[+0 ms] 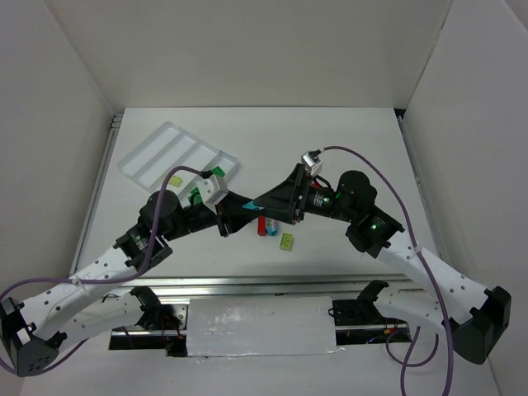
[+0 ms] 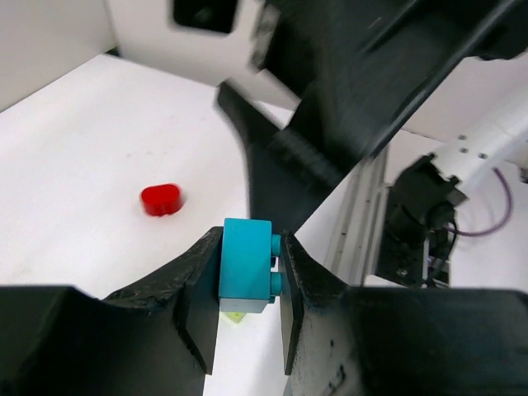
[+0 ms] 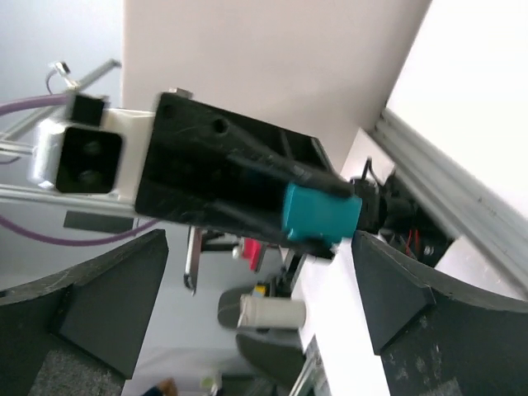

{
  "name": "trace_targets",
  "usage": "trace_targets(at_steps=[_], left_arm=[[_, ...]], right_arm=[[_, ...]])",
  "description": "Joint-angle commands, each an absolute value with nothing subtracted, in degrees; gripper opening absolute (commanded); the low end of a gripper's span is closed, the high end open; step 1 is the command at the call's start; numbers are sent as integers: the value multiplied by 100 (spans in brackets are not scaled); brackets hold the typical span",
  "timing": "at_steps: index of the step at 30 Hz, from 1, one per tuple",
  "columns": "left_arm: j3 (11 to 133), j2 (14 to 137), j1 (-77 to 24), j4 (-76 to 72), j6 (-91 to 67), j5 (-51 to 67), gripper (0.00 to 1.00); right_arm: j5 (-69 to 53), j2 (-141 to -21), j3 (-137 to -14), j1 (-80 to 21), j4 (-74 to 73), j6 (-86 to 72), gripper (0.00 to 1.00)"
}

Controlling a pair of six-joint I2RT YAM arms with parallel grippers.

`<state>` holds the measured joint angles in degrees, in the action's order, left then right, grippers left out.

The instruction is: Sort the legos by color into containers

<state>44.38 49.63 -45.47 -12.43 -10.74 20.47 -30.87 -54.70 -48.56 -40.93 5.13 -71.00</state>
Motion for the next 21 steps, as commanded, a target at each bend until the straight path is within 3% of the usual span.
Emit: trace_targets(at_steps=[1, 5, 7, 9, 14, 18, 21], left_arm=[[4553, 4974, -4518, -1257, -1116, 1267, 0], [4728, 5203, -4491, -1011, -1309, -75, 0], [5060, 5526, -4273, -636, -1615, -1691, 0], [5909, 6270, -3408, -30, -2271, -2614, 0], [8486, 8855, -1015, 3121, -3576, -2768, 0], [10778, 11103, -677, 4261, -3901, -3163, 0], [11485, 11871, -484, 4527, -4086, -3164, 0]], right_arm=[[-3059, -5011, -4748, -3754, 826, -7031, 100], [-2945, -4606, -4465, -2947, 503, -6892, 100], [-2456, -4334, -4491, -2813, -165, -6489, 100], [-2216, -4097, -4465, -2743, -569, -6268, 100], [-2170, -3867, -4403, -2698, -808, -5872, 100], [-2206, -3762, -4395, -2672, -1107, -5538, 100], [-2145, -3674, -4403, -2628, -1379, -5284, 100]])
